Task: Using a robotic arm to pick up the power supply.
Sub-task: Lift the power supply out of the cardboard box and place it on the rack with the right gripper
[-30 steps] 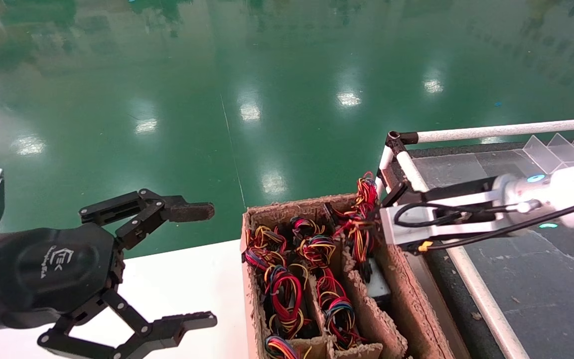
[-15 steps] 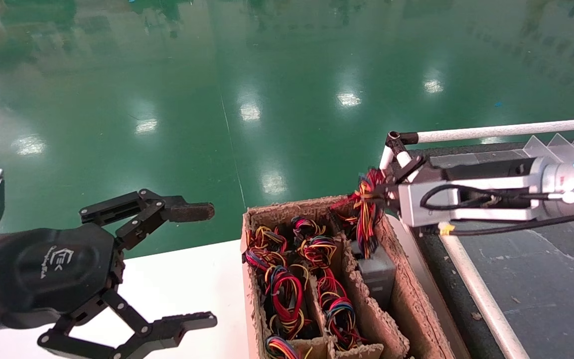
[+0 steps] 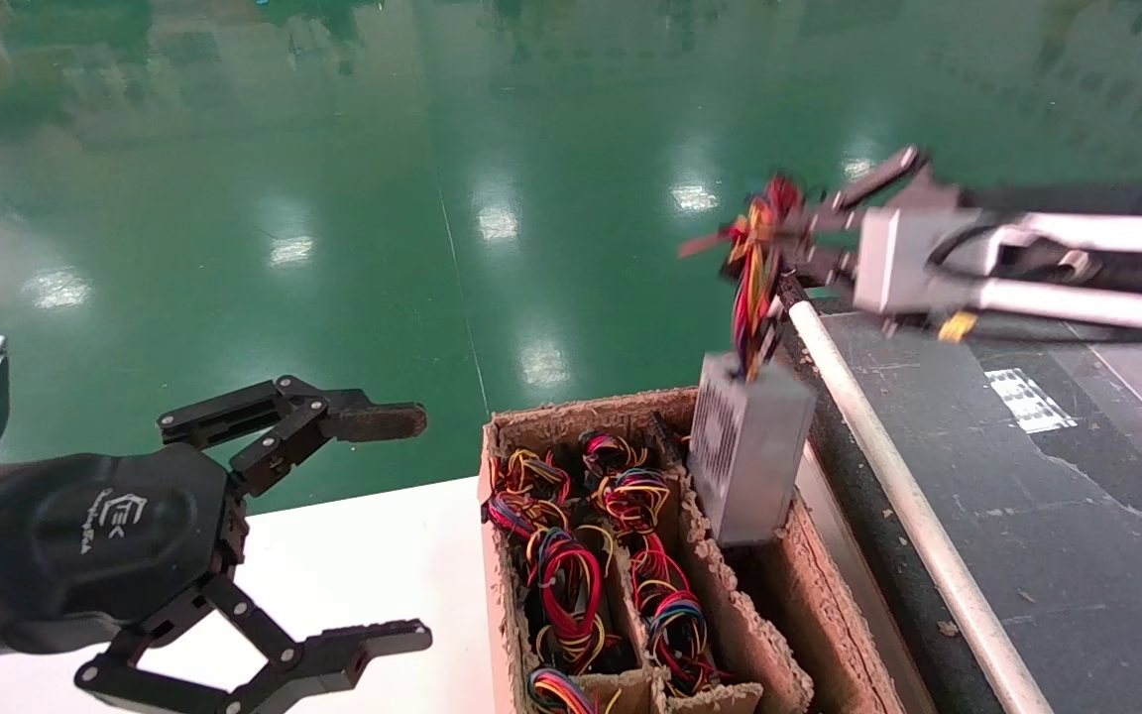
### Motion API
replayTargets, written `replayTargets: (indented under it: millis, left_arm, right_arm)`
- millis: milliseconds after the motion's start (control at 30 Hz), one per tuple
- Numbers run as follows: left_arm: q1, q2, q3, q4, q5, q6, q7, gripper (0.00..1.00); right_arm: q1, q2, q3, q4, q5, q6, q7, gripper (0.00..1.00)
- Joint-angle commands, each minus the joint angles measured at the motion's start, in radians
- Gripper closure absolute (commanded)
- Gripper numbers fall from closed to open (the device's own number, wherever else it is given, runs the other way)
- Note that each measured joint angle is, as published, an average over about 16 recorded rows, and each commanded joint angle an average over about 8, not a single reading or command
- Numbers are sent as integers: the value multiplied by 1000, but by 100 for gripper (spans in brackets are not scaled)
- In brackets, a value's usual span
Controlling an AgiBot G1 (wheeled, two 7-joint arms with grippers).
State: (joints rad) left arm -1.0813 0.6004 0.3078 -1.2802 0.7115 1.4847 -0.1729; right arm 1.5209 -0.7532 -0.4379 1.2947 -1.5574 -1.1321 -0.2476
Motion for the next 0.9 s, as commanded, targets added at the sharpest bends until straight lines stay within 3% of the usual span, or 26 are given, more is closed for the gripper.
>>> replayTargets:
  millis: [33, 433, 900]
  left_arm:
    - [0, 0, 0, 0, 0, 0, 0, 0]
    - [0, 0, 1, 0, 0, 0, 0, 0]
    - [0, 0, 1, 0, -1, -1, 1, 0]
  right_arm:
    - [6, 7, 17, 5, 10, 19, -5, 100]
    - [113, -4, 46, -126, -31, 77, -91, 100]
    - [209, -63, 25, -466, -123, 170, -382, 100]
